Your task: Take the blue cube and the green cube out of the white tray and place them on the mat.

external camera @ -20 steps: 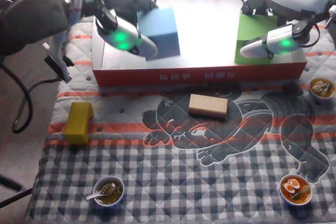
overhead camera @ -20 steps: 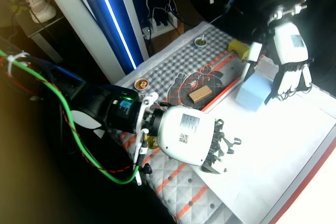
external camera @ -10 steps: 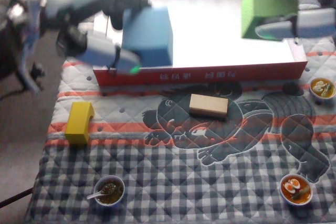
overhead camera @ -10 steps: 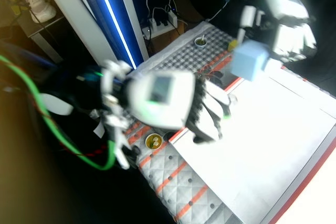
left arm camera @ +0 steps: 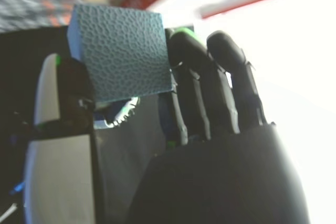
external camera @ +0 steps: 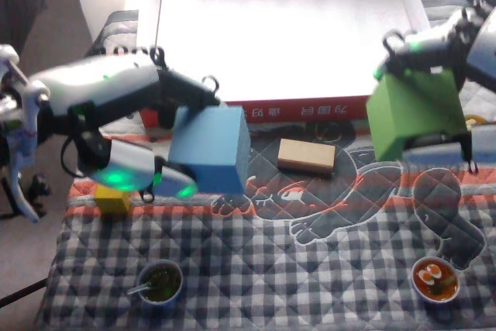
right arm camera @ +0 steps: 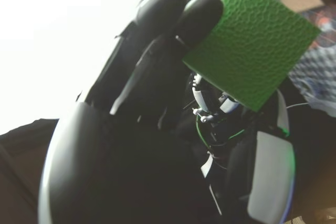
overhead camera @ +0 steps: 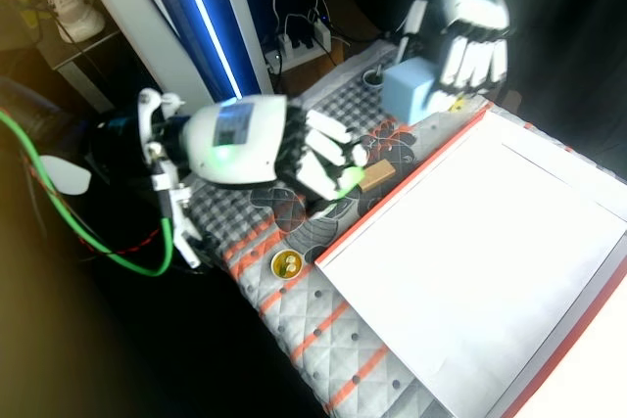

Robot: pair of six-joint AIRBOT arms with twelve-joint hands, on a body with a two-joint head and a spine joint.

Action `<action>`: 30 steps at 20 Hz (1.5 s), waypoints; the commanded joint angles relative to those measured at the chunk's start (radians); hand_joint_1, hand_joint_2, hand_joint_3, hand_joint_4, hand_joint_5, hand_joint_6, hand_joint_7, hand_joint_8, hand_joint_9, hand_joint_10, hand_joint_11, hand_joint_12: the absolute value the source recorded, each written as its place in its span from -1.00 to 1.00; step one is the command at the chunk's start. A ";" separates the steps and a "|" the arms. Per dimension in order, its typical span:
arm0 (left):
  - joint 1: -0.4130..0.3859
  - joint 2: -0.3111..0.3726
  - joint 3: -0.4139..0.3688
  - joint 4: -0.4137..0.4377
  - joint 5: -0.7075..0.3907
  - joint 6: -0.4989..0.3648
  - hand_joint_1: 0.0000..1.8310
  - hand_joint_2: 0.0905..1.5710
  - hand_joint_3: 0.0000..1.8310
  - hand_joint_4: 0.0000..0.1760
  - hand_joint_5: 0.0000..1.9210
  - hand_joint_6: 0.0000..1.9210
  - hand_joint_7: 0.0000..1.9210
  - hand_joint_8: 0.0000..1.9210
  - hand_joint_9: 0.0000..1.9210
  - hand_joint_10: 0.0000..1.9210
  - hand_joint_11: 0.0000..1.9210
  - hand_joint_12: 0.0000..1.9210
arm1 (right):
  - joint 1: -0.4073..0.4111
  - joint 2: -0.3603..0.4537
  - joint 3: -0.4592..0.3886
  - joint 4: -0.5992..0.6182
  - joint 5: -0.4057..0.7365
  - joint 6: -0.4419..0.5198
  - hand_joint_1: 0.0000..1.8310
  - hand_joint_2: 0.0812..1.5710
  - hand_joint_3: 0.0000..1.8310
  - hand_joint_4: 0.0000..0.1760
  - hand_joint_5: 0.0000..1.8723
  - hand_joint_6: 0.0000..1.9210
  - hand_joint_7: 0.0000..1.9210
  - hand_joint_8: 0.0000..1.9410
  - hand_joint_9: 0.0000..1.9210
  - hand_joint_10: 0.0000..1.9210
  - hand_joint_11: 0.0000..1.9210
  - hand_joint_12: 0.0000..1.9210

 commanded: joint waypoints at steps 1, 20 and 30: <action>-0.004 -0.006 0.002 -0.008 -0.104 -0.006 0.35 0.44 -1.00 -1.00 0.08 -0.30 -0.17 0.53 -0.50 0.64 -0.84 0.93 | 0.002 -0.006 -0.001 0.024 0.119 0.009 0.39 0.35 -1.00 -1.00 0.02 -0.17 0.20 -0.07 0.32 -0.27 0.05 0.43; 0.099 0.001 -0.019 -0.140 -0.383 -0.116 -0.26 0.10 -1.00 0.96 -0.79 -1.00 -0.76 -1.00 -0.80 -0.93 -1.00 -0.60 | -0.097 -0.031 0.026 0.088 0.228 0.148 -0.29 0.25 -0.99 -0.54 -0.94 -1.00 -0.93 -1.00 -0.97 -1.00 -1.00 -0.86; 0.274 0.021 0.028 -0.143 -1.007 -0.732 -0.25 0.03 -1.00 0.69 -1.00 -1.00 -0.97 -0.99 -0.94 -0.98 -0.86 -0.93 | -0.187 -0.020 -0.018 0.242 0.608 0.147 -0.35 0.24 -1.00 -0.42 -0.80 -0.99 -0.66 -0.98 -0.61 -0.98 -0.74 -0.70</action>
